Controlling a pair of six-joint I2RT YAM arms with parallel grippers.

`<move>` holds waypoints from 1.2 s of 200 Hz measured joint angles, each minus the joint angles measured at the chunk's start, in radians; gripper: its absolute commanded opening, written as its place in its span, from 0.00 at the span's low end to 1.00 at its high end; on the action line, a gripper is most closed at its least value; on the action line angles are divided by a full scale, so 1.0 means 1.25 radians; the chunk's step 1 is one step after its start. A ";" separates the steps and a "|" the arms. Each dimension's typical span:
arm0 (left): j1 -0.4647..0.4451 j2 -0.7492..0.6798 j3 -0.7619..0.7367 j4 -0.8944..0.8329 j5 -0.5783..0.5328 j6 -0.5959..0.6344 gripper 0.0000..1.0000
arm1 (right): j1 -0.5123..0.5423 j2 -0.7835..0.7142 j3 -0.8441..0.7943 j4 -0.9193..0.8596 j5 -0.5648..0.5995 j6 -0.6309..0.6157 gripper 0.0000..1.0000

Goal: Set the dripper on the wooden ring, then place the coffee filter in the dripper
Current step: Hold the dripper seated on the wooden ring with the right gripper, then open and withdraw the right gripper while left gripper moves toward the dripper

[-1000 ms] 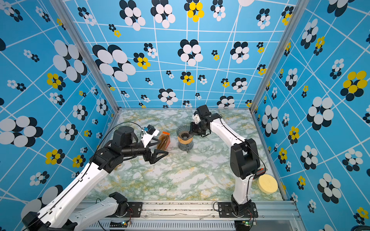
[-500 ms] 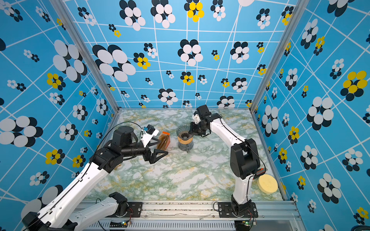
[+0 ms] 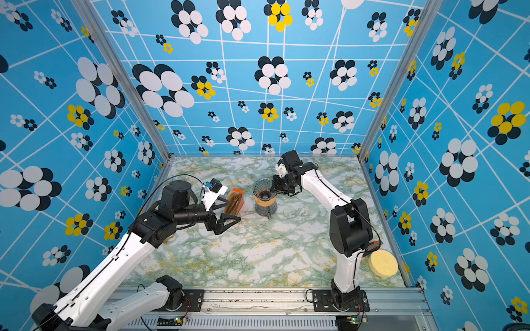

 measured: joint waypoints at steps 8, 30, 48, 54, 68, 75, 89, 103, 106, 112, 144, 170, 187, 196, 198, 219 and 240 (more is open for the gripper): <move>0.000 0.000 0.000 0.000 0.000 0.000 0.99 | 0.000 0.000 0.000 0.000 0.000 0.000 0.14; 0.000 0.000 0.000 0.000 0.000 0.000 0.99 | 0.000 0.000 0.000 0.000 0.000 0.000 0.15; 0.000 0.000 0.000 0.000 0.000 0.000 0.99 | 0.000 0.000 0.000 -0.001 0.000 0.000 0.15; 0.000 0.000 0.000 0.000 0.000 0.000 0.99 | 0.000 0.000 0.000 -0.001 0.000 0.000 0.15; 0.000 0.000 0.000 0.000 0.000 0.000 0.99 | 0.000 0.000 0.000 -0.001 0.000 0.000 0.15; 0.000 0.000 0.000 0.000 0.000 0.000 0.99 | 0.000 0.000 0.000 -0.001 0.000 0.000 0.15; 0.000 0.000 0.000 0.000 0.000 0.000 0.99 | 0.000 0.000 0.000 -0.002 0.000 0.000 0.17; 0.000 0.000 0.000 0.000 0.000 0.000 0.99 | 0.000 0.000 0.000 -0.004 0.000 0.000 0.18; 0.000 0.000 0.000 0.000 0.000 0.000 0.99 | 0.000 0.000 0.000 -0.003 0.000 0.000 0.18; 0.000 0.000 0.000 0.000 0.000 0.000 0.99 | 0.000 0.000 0.000 -0.004 0.000 0.000 0.18; 0.002 0.000 0.000 0.000 0.003 0.000 0.99 | 0.000 0.000 0.001 -0.009 0.000 0.000 0.23; 0.004 0.000 0.000 0.000 0.004 0.000 0.99 | 0.000 -0.002 0.009 -0.023 0.001 0.000 0.30; 0.004 0.000 0.000 0.000 0.004 -0.002 0.99 | 0.000 -0.002 0.015 -0.024 0.003 0.000 0.33; 0.004 -0.002 0.000 0.000 0.004 -0.005 0.99 | 0.000 -0.005 0.016 -0.024 0.003 0.000 0.35; 0.004 -0.003 0.000 0.000 0.004 -0.006 0.99 | 0.000 -0.005 0.016 -0.024 0.003 0.001 0.36; 0.004 -0.008 0.000 0.008 0.003 -0.012 0.99 | 0.000 -0.017 0.016 -0.024 0.007 0.000 0.40; 0.004 -0.009 -0.002 0.017 0.002 -0.020 0.99 | 0.000 -0.043 0.016 -0.024 0.014 0.000 0.44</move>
